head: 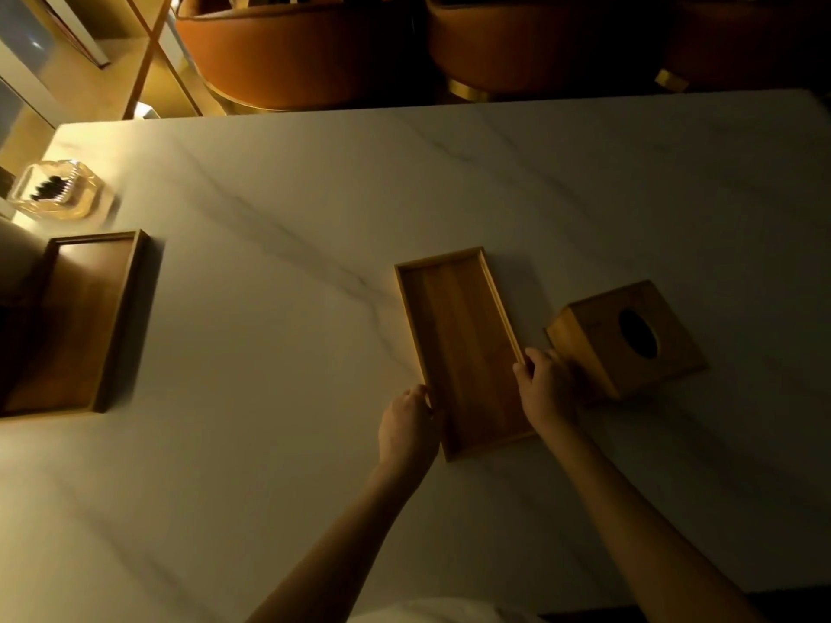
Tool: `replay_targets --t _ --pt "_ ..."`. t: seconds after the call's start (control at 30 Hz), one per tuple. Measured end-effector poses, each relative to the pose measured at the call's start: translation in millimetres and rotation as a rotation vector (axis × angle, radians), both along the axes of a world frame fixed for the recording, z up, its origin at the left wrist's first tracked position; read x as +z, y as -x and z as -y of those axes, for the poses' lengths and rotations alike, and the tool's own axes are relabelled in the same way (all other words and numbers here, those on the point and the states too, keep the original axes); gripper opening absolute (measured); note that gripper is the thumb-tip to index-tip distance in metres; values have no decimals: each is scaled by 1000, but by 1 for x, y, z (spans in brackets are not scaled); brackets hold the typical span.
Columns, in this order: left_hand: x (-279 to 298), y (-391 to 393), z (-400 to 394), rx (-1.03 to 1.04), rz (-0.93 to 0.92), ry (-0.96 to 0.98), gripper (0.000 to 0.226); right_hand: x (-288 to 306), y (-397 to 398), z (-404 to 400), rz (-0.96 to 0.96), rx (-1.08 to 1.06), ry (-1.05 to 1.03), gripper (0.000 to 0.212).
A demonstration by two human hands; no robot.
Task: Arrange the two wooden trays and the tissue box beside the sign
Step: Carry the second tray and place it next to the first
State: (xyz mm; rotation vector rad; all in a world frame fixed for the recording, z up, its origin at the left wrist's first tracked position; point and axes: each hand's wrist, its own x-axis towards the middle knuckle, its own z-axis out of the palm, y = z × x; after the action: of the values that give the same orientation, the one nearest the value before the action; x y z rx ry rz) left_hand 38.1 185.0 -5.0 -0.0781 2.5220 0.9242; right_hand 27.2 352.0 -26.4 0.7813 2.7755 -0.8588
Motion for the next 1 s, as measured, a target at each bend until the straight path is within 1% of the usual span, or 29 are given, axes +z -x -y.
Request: replay_targets --t 0.13,0.3,0.4,0.5,0.67,0.73,0.83,1.0 --pt "0 0 -1 -1 -25 9 28 1 2 1 -20 -56 40 34" --pt "6 1 -2 91 31 -57 30 2 1 2 -77 -130 110 31" --pt "10 1 1 82 45 -87 31 4 1 2 -111 -172 168 30" --pt "15 4 4 92 46 -124 32 10 2 6 -144 -194 173 31" --pt "24 6 20 186 61 -249 34 23 9 20 -221 -188 169 29" --pt "29 9 30 210 38 -278 33 31 14 29 -255 -178 165 28" --pt "40 13 48 238 0 -300 31 44 23 45 -296 -112 128 27" --pt "53 24 95 282 -51 -323 30 66 37 82 -328 4 169 29"
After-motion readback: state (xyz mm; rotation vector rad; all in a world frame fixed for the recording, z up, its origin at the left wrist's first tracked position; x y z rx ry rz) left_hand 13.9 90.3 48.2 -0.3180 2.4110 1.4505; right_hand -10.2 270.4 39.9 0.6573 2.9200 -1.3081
